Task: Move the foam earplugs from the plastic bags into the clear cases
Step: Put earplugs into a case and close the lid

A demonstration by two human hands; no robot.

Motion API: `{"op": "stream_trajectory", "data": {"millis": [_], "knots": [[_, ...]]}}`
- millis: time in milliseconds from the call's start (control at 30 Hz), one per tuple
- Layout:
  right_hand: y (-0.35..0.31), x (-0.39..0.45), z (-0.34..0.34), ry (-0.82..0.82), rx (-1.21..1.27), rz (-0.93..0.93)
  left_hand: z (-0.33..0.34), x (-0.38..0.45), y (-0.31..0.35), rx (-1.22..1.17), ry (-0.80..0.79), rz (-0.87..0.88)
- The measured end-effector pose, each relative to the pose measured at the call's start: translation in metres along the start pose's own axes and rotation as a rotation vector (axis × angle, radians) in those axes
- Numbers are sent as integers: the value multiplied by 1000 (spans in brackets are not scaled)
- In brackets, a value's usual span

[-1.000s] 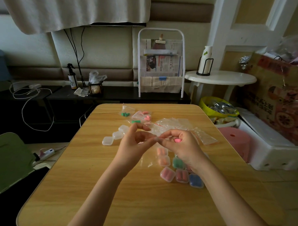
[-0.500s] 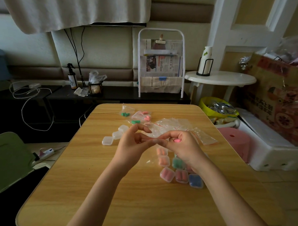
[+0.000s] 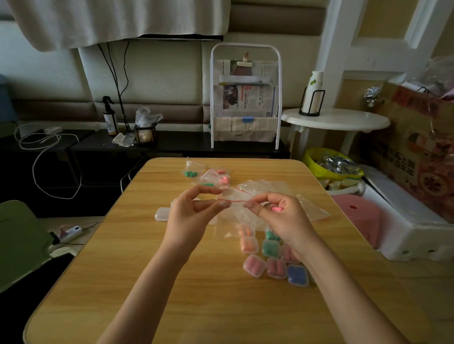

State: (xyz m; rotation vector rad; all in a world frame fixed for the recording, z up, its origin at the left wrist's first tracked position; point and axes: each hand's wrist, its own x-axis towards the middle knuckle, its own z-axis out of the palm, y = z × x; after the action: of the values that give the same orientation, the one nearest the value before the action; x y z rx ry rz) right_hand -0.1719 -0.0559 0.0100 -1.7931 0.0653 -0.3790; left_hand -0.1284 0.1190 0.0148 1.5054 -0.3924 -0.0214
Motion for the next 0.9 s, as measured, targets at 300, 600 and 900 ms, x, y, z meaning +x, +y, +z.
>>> {"op": "stream_trajectory", "data": {"millis": [300,600,900], "knots": [[-1,-1,-3,17,-52,32,-2,4,-6,-44,-57,26],[11,13,-30,644,-109,-178,-23,16,-20,655,57,69],[32,18,-32,368,-985,-121,-14,30,-51,1095,-253,94]]}}
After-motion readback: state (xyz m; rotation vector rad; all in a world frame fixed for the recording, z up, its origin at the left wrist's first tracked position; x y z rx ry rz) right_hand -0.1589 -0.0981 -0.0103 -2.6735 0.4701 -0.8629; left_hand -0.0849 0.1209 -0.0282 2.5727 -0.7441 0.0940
